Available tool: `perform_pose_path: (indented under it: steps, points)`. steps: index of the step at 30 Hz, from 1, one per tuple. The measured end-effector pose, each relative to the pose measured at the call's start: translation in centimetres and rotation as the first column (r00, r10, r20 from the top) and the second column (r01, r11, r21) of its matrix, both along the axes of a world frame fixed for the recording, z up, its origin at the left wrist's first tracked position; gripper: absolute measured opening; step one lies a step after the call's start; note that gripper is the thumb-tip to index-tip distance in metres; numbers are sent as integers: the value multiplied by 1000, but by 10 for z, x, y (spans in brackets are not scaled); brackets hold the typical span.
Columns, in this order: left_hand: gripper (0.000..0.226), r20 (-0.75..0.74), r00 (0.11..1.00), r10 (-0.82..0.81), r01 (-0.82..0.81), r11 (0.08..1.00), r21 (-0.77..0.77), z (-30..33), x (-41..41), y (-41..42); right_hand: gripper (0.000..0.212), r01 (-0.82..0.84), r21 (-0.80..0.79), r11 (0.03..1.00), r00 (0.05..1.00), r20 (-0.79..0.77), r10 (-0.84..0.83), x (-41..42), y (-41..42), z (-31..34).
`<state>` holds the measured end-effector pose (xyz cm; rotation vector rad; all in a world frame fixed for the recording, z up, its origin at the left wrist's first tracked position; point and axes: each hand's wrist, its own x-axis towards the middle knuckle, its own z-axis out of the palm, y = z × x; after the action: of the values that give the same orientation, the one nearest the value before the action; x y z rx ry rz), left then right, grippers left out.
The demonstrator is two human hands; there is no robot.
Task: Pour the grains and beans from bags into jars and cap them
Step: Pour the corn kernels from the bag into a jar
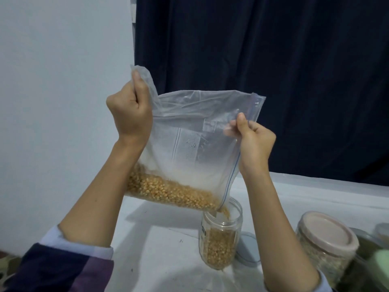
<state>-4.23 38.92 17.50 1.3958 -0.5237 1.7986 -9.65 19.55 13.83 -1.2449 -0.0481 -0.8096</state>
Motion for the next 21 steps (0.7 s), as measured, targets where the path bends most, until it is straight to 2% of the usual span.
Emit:
perform_pose_path:
  steps: [10,21]
  points:
    - [46,-7,1000,19,-19,1000,1,-4,-1,-1,26,-23,17,1000,1000,-4,23,-2,-5,-1]
    - [49,-92,995,-47,43,998,-53,-4,-8,-3,26,-46,9,999,999,-7,46,-6,-7,1]
